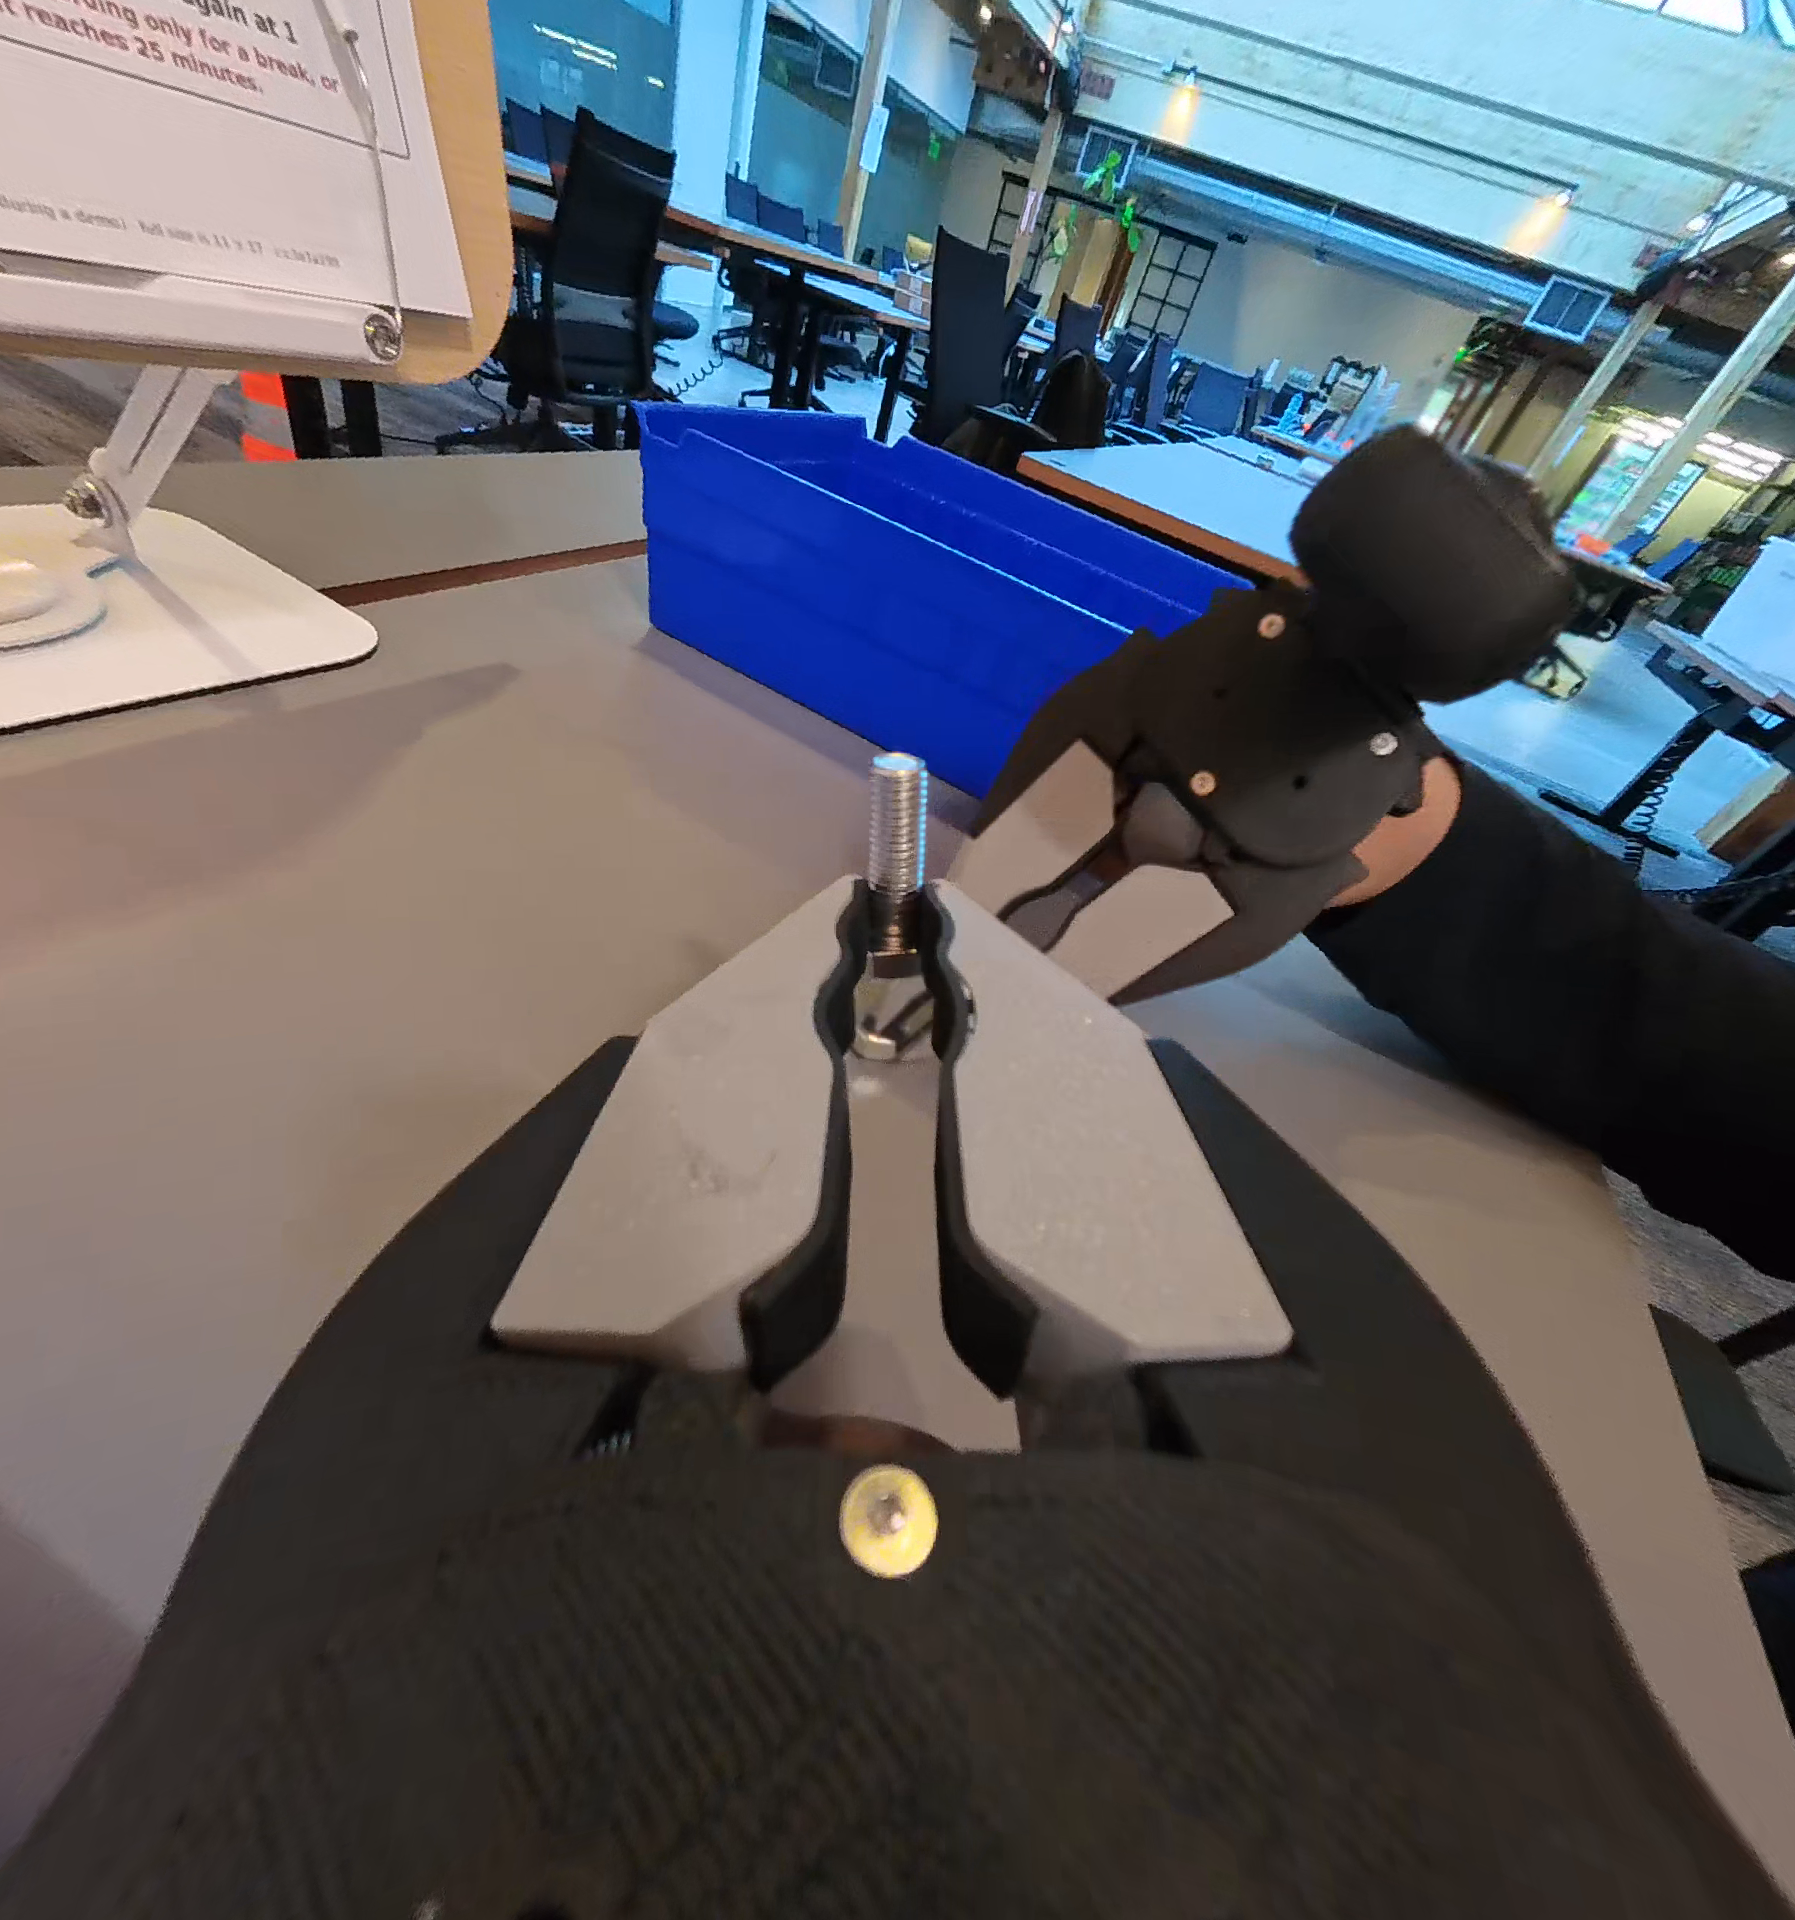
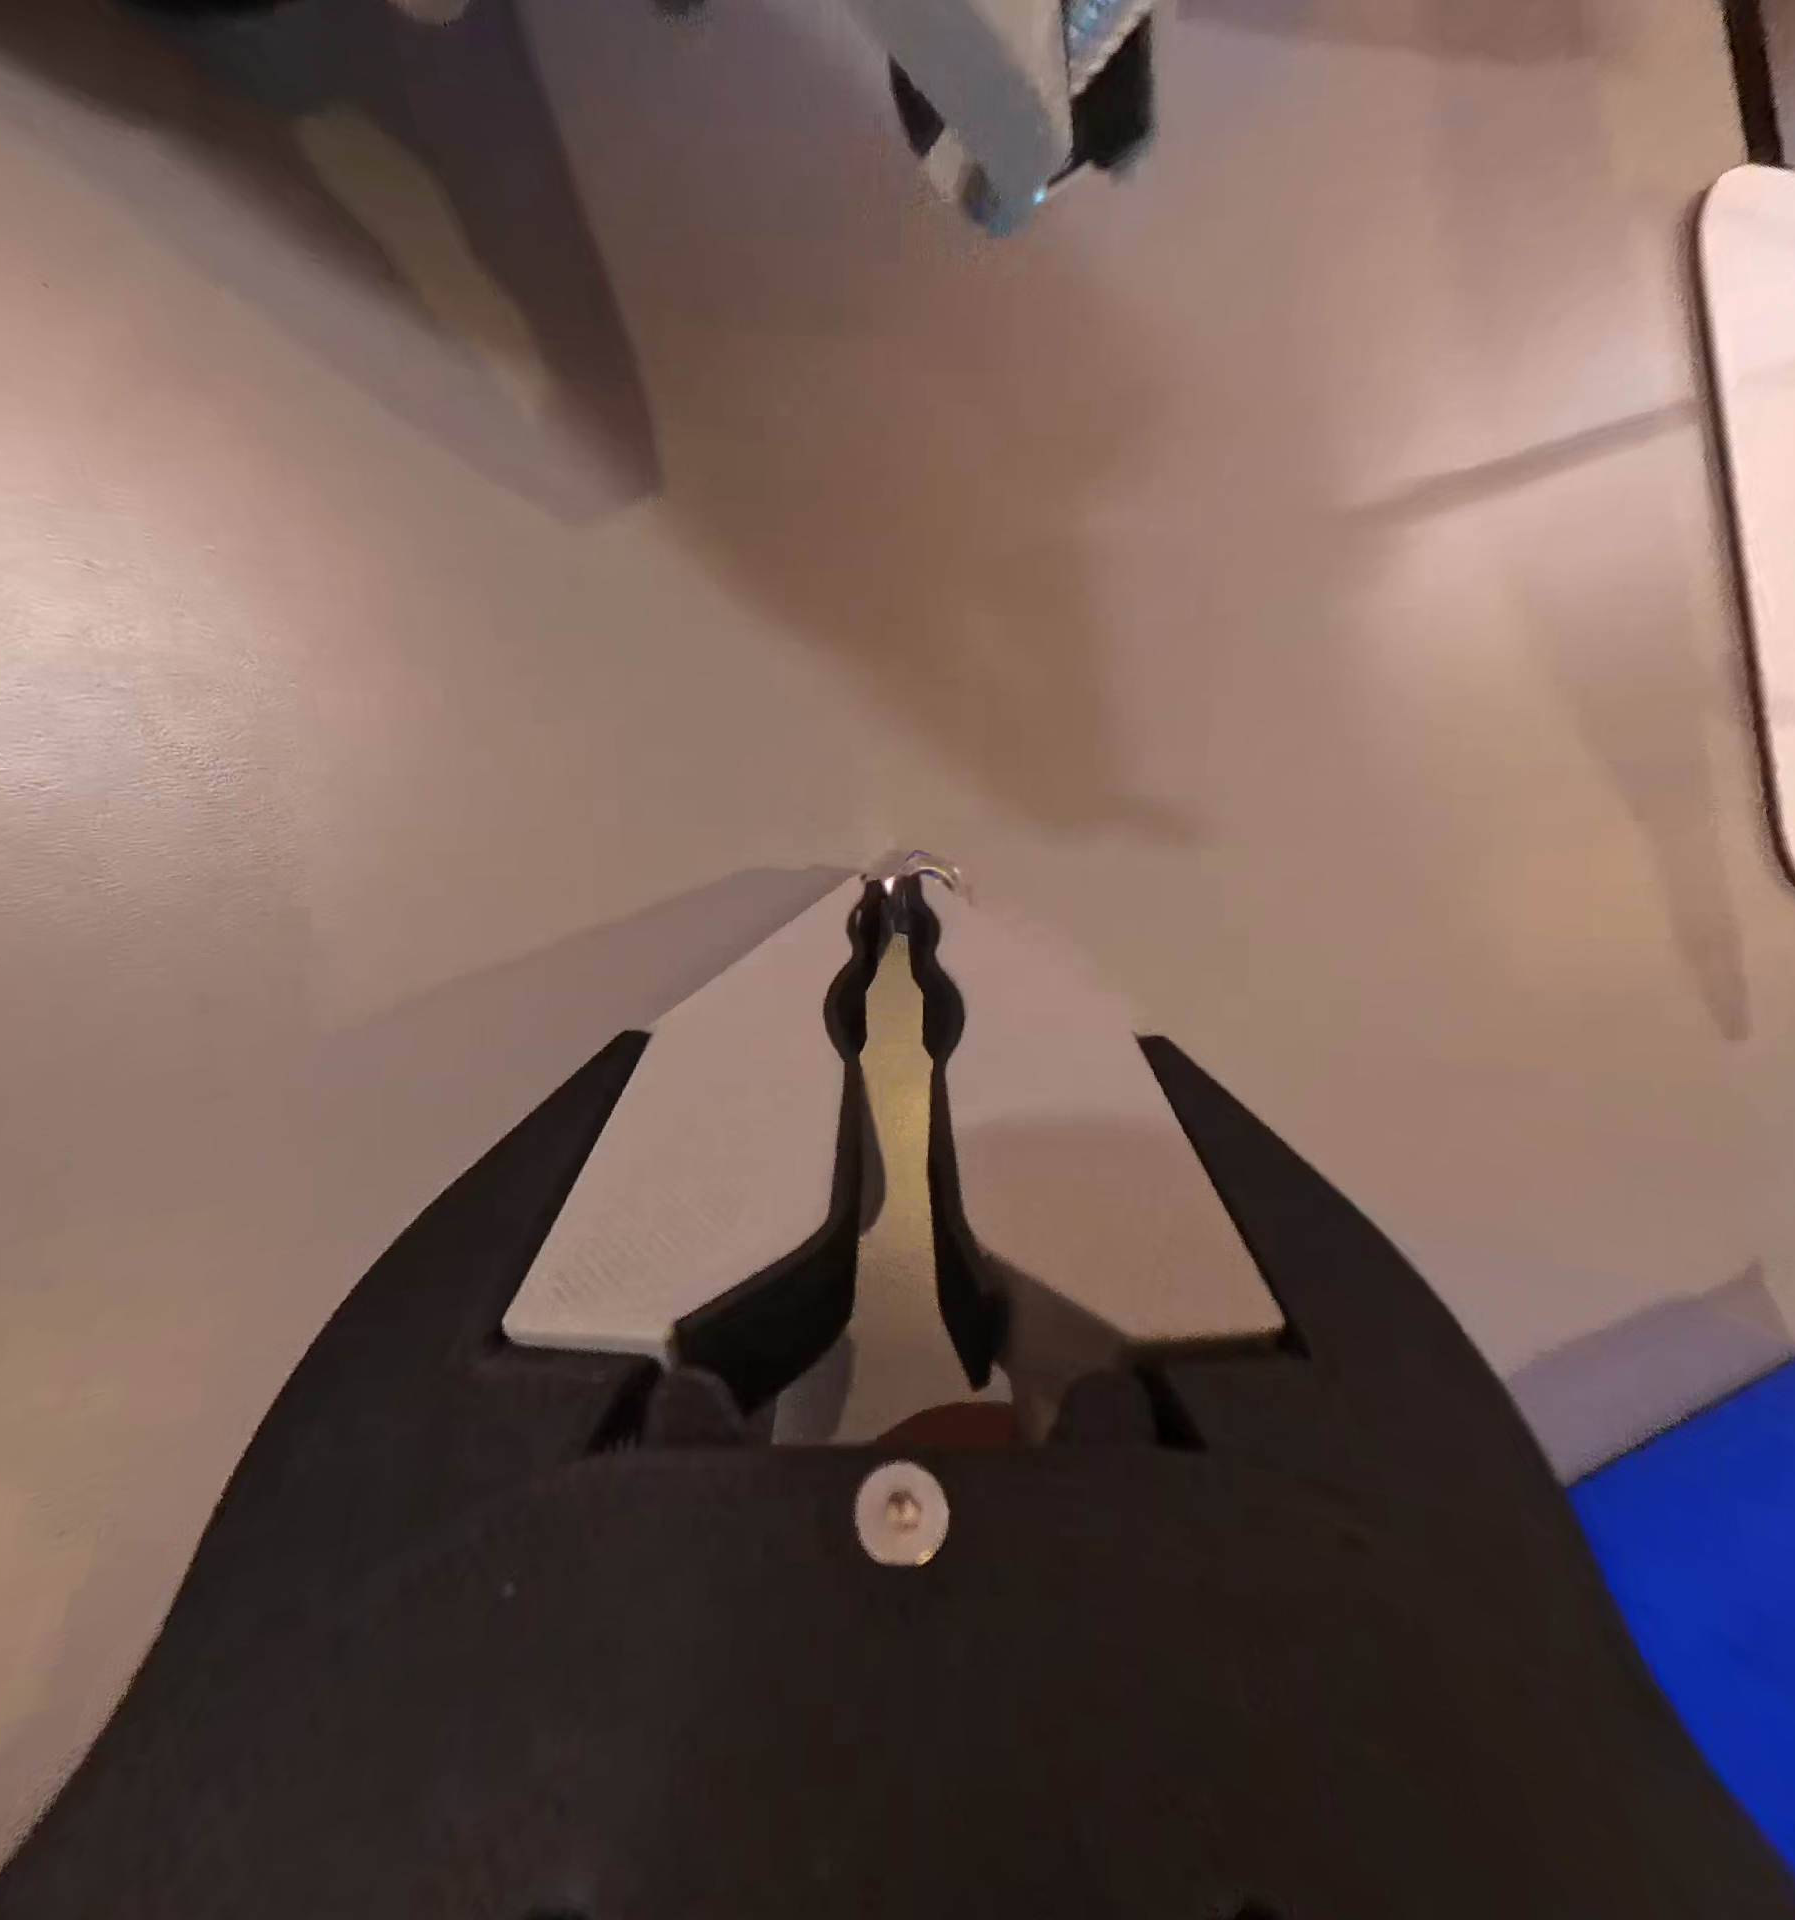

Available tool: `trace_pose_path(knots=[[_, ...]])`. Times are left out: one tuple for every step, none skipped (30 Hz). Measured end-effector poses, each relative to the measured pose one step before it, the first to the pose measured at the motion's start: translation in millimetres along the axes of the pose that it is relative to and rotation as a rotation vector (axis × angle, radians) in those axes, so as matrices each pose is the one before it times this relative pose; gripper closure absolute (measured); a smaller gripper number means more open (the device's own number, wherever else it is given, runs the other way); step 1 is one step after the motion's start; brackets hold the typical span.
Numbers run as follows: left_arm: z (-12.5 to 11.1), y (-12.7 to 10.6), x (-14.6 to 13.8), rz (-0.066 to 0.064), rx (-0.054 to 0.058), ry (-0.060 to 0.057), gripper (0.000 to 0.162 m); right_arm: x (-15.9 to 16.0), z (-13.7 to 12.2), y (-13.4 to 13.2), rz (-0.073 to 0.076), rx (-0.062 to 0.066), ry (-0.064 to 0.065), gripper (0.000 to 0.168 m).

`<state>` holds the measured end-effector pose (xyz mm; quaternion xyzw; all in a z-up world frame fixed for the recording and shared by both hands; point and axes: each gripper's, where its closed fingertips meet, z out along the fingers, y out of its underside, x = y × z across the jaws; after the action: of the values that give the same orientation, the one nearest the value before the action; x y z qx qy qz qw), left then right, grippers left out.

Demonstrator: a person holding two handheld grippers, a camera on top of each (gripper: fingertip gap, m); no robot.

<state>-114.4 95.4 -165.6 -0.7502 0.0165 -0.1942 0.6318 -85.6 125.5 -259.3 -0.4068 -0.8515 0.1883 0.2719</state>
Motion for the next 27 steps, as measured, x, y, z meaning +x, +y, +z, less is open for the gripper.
trace_pose_path(knots=[[-0.10,0.05,-0.39,0.0048,-0.0011,-0.0029,0.156,-1.11,1.12,0.64,0.0049,0.0023,-0.0119,0.164],[-0.12,0.03,0.23,0.0053,-0.0011,-0.0006,0.156,-1.14,-0.01,0.04,0.0055,0.0069,-0.0121,0.160],[-0.28,-0.82,-0.07,0.0052,0.0041,-0.0035,0.156,-0.92,-0.86,-0.27,0.0066,0.0085,-0.0129,0.157],[-0.16,-0.54,0.34,0.0031,0.0013,0.0005,0.156,-0.14,-1.55,-0.82,0.0060,0.0107,-0.0086,0.155],[-0.07,-0.05,0.80,0.0011,-0.0028,0.0035,0.156,0.22,-2.70,-1.31,0.0059,0.0149,-0.0078,0.154],[-0.29,-0.38,-0.01,0.0028,0.0018,-0.0022,0.156,0.86,-3.45,-2.29,0.0104,0.0217,-0.0069,0.154],[-0.12,-0.27,-0.16,0.0027,0.0014,-0.0027,0.156,2.21,-4.06,-3.22,0.0189,0.0277,-0.0016,0.154],[-0.21,-0.20,-0.34,0.0000,-0.0006,-0.0025,0.156,3.41,-3.96,-3.67,0.0297,0.0303,0.0008,0.154],[-0.25,-0.38,-0.67,-0.0016,0.0020,-0.0043,0.156,3.33,-3.20,-3.07,0.0406,0.0270,-0.0035,0.155],[-0.29,-0.39,-0.78,-0.0046,0.0019,-0.0030,0.156,3.47,-2.07,-1.49,0.0507,0.0183,-0.0043,0.155],[-0.34,-0.21,-0.98,-0.0079,0.0013,-0.0028,0.156,3.85,-0.64,0.23,0.0579,0.0073,-0.0036,0.154],[-0.45,-0.56,-1.43,-0.0079,0.0035,-0.0043,0.156,1.74,0.58,2.03,0.0558,-0.0025,-0.0171,0.151],[-0.39,-0.61,-0.70,-0.0078,0.0039,0.0003,0.156,-1.95,1.27,2.33,0.0420,-0.0057,-0.0355,0.147],[-0.38,-0.36,0.05,-0.0087,0.0025,0.0056,0.156,-2.37,1.44,1.84,0.0236,-0.0033,-0.0311,0.147],[-0.18,-0.39,-0.11,-0.0076,0.0026,0.0022,0.156,-0.45,1.58,1.34,0.0062,-0.0027,-0.0105,0.147],[0.01,-0.15,-0.11,-0.0028,0.0012,0.0000,0.156,1.10,1.63,1.16,-0.0064,-0.0051,0.0058,0.146],[0.12,0.23,0.48,0.0010,-0.0020,0.0021,0.156,1.65,1.73,1.18,-0.0096,-0.0066,0.0144,0.146],[0.29,0.52,0.45,0.0029,-0.0029,0.0006,0.156,0.93,1.99,1.13,-0.0072,-0.0079,0.0118,0.146],[0.47,0.53,0.76,0.0048,-0.0031,0.0011,0.156,-0.58,2.09,1.10,-0.0061,-0.0095,0.0031,0.146],[0.46,0.60,1.22,0.0048,-0.0044,0.0044,0.156,-1.10,1.99,1.50,-0.0074,-0.0122,0.0010,0.146],[0.39,0.52,1.19,0.0046,-0.0030,0.0039,0.156,-0.38,2.15,2.06,-0.0112,-0.0155,0.0067,0.146],[0.27,0.36,0.88,0.0040,-0.0017,0.0017,0.156,0.55,2.23,2.22,-0.0148,-0.0168,0.0131,0.146],[0.25,0.23,0.43,0.0028,-0.0016,0.0007,0.156,0.60,2.45,2.47,-0.0147,-0.0171,0.0132,0.147],[0.21,0.18,0.31,0.0011,-0.0011,0.0012,0.156,-0.29,2.06,0.98,-0.0111,-0.0079,0.0051,0.151],[0.21,0.32,0.70,-0.0001,-0.0009,0.0044,0.156,-1.15,0.97,-0.59,-0.0056,0.0019,-0.0024,0.154],[0.16,0.41,0.93,-0.0012,-0.0020,0.0071,0.156,-0.29,0.52,-0.50,-0.0047,-0.0008,0.0014,0.154],[0.39,0.58,1.36,0.0002,-0.0021,0.0086,0.156,0.19,0.07,0.00,-0.0072,-0.0031,0.0038,0.154]])
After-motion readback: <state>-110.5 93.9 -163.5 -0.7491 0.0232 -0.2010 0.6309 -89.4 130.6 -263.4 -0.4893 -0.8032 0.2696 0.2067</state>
